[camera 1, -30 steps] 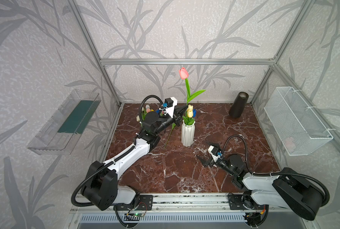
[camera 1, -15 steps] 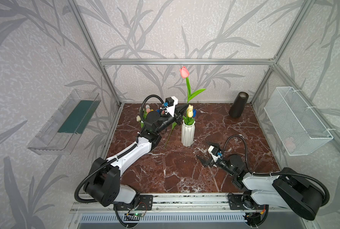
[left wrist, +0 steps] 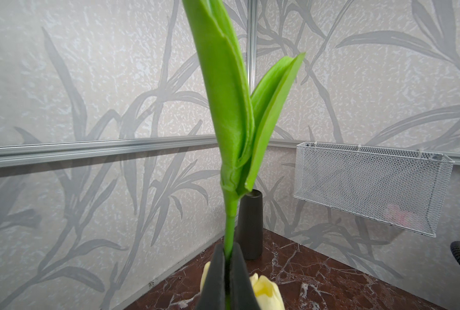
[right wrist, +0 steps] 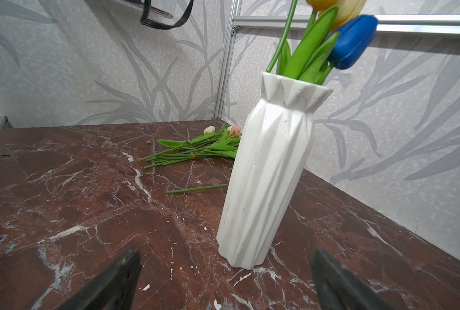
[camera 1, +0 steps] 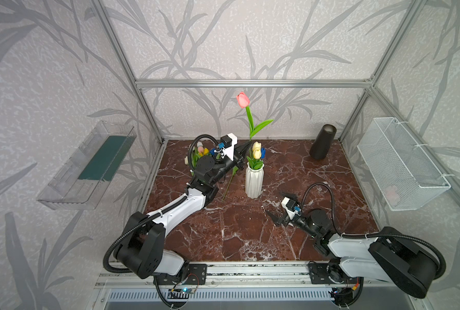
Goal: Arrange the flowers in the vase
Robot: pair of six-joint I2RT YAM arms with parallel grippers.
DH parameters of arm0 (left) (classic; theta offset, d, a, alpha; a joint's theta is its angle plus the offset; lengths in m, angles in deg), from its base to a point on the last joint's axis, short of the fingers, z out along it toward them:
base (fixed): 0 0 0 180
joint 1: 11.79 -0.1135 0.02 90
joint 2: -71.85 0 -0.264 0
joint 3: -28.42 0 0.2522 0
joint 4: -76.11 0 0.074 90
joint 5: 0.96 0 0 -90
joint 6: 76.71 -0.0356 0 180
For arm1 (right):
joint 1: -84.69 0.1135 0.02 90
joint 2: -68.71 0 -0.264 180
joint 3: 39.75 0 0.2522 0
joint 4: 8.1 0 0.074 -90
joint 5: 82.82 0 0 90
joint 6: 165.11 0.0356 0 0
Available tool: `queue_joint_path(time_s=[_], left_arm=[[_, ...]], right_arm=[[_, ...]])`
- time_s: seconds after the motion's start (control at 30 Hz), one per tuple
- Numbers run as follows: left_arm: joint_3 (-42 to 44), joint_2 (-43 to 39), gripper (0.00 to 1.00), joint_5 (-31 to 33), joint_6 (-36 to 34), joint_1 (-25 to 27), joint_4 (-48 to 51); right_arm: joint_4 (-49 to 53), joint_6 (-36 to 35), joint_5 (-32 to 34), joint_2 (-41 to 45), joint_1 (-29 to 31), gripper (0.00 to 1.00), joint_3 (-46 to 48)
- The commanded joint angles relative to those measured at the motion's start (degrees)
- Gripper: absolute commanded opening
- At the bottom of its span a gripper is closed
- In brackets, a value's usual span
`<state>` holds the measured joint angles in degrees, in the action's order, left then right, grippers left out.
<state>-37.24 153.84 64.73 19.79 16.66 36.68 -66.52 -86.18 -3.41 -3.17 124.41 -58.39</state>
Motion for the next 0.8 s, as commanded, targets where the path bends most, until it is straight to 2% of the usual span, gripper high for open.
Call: queue_joint_path(time_s=[0.0, 0.5, 0.77], left_arm=[[0.78, 0.26, 0.0, -0.56, -2.57, 0.2, 4.56], [-4.75, 5.16, 0.0, -2.17, -1.52, 0.18, 2.32], [-4.91, 5.45, 0.0, -1.91, -1.71, 0.2, 2.39]], right_arm=[[-2.37, -0.54, -0.24, -0.5, 0.35, 0.99, -1.27], [-4.3, -0.48, -0.22, -1.91, 0.35, 0.99, -1.27], [-4.03, -0.56, -0.22, -1.9, 0.36, 0.99, -1.27]])
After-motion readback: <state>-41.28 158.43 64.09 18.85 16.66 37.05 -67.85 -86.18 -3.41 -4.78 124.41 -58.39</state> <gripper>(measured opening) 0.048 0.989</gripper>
